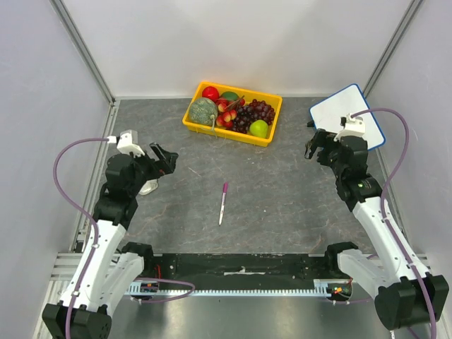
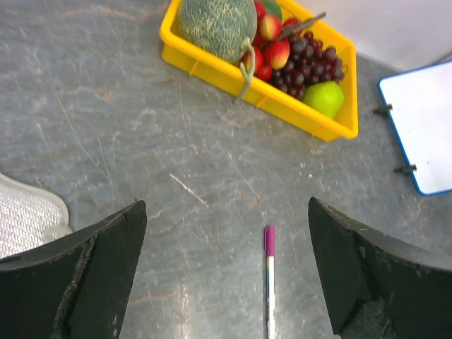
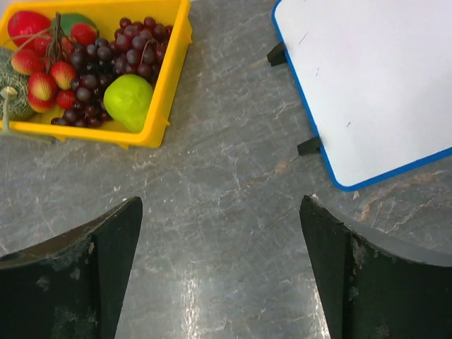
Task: Write a sentence on the whiteboard
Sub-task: Pick up the whiteboard marker without the cap from the center of the board.
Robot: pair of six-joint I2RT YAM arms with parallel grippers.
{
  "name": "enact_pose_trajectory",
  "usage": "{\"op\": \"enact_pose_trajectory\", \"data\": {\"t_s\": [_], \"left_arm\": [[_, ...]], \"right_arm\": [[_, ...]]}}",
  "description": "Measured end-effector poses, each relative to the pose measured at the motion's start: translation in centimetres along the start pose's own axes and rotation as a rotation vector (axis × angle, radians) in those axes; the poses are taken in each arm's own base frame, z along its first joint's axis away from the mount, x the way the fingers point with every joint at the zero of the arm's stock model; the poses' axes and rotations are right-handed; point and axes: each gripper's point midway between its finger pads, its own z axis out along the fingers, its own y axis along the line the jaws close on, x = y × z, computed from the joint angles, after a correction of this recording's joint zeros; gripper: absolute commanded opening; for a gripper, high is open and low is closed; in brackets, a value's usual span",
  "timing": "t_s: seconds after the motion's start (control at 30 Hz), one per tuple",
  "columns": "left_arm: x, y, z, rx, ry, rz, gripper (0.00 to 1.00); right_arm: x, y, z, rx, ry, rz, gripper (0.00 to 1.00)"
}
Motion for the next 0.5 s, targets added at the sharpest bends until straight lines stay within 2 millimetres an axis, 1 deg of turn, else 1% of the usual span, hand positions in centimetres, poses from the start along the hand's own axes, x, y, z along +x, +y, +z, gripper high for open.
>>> {"op": "enact_pose_trajectory", "data": {"t_s": [0.07,0.17,0.3,0.4,0.5], "left_arm": [[0.8,0.0,-0.2,0.005,0.034,-0.002,1.0],[2.5,0.0,0.1,0.018,0.11,-0.009,0.98],[5.8,-0.3,1.2,0.051,0.26,-0.025,0.98],[9.2,-1.4,1.6,0.079,0.388,-0.008,0.98],[13.2,-3.8,1.3,0.13,0.517,0.058,0.97]], "right_arm": [[0.5,0.2,-0.3,-0.012,0.031,-0.007,0.98],[1.4,0.5,-0.6,-0.035,0.077,-0.013,0.98],[2.8,0.8,-1.1,-0.064,0.138,-0.017,0.98],[3.9,1.1,-1.6,-0.091,0.174,-0.017,0.98],[5.2,1.3,-2.0,-0.115,0.214,-0.016,0.98]]}}
